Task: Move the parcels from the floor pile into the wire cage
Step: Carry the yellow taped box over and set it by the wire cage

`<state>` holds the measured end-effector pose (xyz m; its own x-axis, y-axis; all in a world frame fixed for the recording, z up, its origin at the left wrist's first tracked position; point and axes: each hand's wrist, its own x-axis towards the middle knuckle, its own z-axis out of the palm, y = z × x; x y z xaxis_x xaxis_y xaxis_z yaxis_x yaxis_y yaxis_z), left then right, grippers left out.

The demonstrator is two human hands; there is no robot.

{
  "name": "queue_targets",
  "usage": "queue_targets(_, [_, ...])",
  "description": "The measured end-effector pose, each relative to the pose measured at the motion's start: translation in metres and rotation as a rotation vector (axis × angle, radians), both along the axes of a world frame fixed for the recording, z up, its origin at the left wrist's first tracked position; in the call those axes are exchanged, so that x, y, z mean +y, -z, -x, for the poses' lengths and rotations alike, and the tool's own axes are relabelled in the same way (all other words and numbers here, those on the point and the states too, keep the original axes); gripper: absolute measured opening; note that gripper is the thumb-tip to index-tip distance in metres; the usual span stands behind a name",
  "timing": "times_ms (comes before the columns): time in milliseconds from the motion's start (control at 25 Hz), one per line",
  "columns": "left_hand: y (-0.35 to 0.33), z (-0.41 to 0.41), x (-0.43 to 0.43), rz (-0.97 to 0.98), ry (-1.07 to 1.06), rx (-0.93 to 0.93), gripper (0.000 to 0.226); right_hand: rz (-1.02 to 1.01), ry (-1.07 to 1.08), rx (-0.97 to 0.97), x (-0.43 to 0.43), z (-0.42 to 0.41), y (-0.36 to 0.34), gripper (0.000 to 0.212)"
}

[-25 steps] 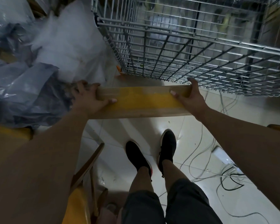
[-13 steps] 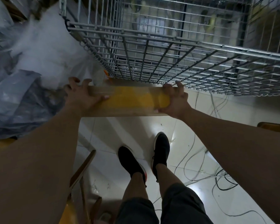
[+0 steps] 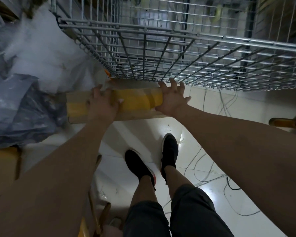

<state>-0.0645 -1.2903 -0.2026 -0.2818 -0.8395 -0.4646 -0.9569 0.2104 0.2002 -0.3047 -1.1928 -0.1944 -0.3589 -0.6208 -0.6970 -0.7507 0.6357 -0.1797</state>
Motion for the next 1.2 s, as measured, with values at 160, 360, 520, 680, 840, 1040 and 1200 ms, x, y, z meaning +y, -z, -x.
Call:
queue_targets(160, [-0.009,0.027,0.014,0.024,0.114,0.042,0.059,0.032,-0.037,0.015,-0.006,-0.004,-0.005,0.099])
queue_targets(360, [-0.026,0.054,0.021,-0.040,0.124,0.131,0.046,0.114,-0.060,0.047,-0.007,-0.014,-0.017,0.079])
queue_targets(520, [-0.056,0.074,0.023,-0.142,0.160,0.245,0.039,0.223,-0.007,-0.057,-0.004,-0.016,-0.047,0.067])
queue_targets(680, [-0.130,0.096,0.026,-0.151,0.252,0.212,0.035,0.328,0.076,-0.228,0.008,-0.008,-0.119,0.058])
queue_targets(840, [-0.234,0.117,0.033,-0.112,0.333,0.237,0.023,0.370,0.109,-0.189,0.022,0.009,-0.219,0.043])
queue_targets(1040, [-0.369,0.153,0.053,-0.086,0.510,0.279,0.021,0.444,0.223,-0.075,0.058,0.028,-0.341,0.048])
queue_targets(1200, [-0.445,0.193,0.092,-0.013,0.681,0.274,0.025,0.503,0.376,0.021,0.105,0.045,-0.410,0.043])
